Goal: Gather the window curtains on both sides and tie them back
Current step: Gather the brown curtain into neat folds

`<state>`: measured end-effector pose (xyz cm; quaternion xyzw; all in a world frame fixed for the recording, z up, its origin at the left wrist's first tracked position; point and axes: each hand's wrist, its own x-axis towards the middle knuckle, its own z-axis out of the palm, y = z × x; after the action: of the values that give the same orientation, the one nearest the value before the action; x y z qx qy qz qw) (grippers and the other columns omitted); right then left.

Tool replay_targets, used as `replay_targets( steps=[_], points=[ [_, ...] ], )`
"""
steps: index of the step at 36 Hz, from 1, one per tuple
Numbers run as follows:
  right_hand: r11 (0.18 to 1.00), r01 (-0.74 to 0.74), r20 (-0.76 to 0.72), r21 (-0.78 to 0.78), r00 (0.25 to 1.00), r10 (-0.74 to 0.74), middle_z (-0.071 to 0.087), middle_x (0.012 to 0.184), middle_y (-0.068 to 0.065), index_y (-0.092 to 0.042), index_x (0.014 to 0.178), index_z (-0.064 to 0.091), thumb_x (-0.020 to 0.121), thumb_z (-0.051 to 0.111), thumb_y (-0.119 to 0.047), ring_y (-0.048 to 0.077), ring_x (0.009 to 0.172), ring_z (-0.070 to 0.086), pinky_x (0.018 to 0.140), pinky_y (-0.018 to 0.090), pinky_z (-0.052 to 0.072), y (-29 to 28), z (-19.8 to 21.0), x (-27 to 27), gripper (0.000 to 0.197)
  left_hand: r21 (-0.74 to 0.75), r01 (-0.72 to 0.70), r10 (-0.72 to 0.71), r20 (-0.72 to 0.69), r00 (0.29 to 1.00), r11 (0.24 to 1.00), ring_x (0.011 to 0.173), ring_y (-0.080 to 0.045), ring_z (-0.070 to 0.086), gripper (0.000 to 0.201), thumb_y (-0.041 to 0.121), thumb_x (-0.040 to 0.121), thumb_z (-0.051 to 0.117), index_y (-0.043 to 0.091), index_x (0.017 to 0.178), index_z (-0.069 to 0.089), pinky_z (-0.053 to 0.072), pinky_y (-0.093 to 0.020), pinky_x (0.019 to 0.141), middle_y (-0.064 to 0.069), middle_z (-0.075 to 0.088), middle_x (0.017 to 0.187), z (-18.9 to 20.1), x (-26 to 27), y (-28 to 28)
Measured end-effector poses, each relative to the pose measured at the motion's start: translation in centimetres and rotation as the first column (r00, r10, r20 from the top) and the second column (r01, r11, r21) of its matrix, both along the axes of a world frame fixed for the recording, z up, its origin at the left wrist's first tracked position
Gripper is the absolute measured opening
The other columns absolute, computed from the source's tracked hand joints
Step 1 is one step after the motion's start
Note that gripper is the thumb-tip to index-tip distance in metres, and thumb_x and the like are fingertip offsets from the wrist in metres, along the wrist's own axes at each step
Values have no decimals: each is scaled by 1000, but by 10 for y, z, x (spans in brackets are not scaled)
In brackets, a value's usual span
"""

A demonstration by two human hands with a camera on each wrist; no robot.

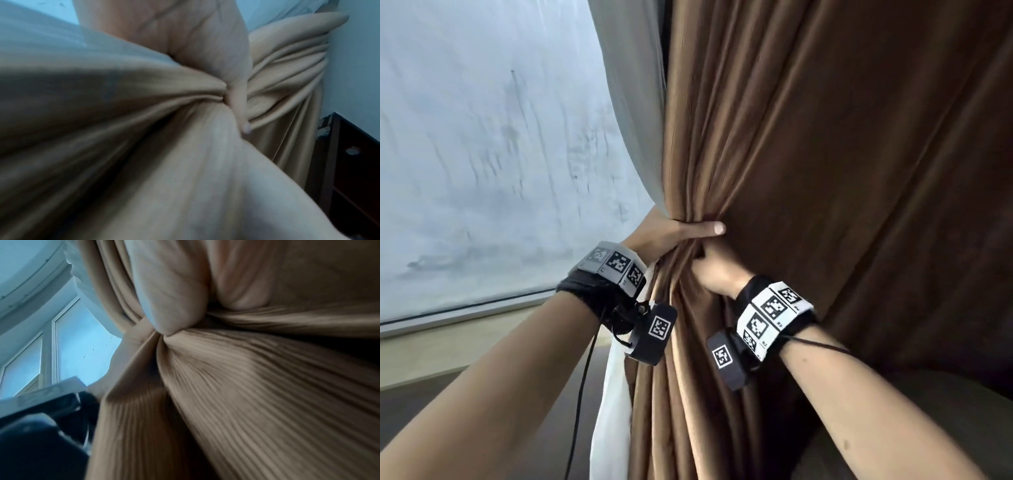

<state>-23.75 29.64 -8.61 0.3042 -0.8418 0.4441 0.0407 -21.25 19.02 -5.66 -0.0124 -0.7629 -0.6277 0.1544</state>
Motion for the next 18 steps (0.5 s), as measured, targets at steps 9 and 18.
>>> replay_targets(
  steps=[9, 18],
  points=[
    [980, -117, 190, -161, 971, 147, 53, 136, 4, -6, 140, 46, 64, 54, 8, 10, 127, 43, 106, 14, 29, 14, -8, -11, 78, -92, -482, 476, -81, 876, 871, 104, -23, 63, 49, 26, 66, 79, 19, 113, 67, 51, -37, 95, -4, 68, 110, -6, -13, -3],
    [769, 505, 384, -391, 849, -362, 66, 104, 7, -8, 114, 62, 74, 71, 0, 22, 98, 60, 87, 30, 49, 80, -44, -81, 41, -109, -519, 519, -29, 854, 848, 109, -20, 56, 59, 18, 71, 80, 13, 126, 57, 39, -21, 87, -3, 60, 113, -2, -18, -24]
  ],
)
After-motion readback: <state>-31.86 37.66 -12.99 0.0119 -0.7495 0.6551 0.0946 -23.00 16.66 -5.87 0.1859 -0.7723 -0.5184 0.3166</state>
